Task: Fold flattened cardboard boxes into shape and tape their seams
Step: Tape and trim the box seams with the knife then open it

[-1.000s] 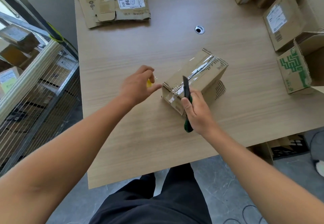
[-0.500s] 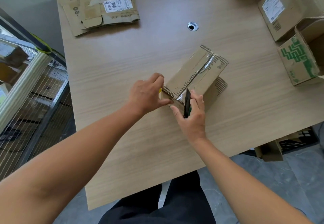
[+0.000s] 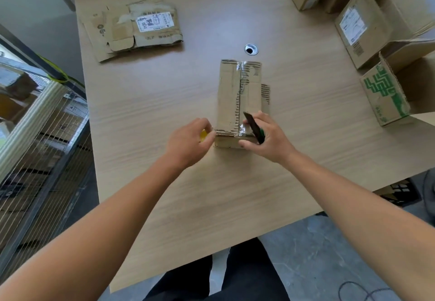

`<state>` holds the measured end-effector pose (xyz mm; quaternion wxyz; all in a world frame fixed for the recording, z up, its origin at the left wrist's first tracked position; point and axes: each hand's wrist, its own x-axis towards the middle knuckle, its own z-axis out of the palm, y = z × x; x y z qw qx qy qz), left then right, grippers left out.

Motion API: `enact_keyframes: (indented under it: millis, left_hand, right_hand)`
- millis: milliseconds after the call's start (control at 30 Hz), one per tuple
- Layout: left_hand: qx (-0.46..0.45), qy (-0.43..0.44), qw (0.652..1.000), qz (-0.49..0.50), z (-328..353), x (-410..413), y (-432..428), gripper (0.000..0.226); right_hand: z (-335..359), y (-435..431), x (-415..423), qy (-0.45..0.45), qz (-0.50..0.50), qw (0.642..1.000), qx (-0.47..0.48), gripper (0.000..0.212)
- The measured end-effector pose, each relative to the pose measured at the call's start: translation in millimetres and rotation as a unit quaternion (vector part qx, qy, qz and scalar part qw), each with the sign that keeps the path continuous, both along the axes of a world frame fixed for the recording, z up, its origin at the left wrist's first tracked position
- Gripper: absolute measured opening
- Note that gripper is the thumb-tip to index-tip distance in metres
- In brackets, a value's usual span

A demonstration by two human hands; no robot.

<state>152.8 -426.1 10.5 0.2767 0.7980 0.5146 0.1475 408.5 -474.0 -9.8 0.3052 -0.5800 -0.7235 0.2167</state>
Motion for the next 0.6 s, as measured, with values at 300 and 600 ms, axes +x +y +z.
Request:
enact_keyframes:
  millis: [300, 600]
  left_hand:
    - [-0.096, -0.074, 0.992, 0.035, 39, 4, -25, 0.003]
    - [-0.145, -0.135, 0.98, -0.026, 89, 41, -54, 0.013]
  right_hand:
    - [20, 23, 25, 0.009, 0.105, 0.994, -0.033, 0.032]
    - [74, -54, -24, 0.453, -0.068, 0.864, -0.207, 0.022]
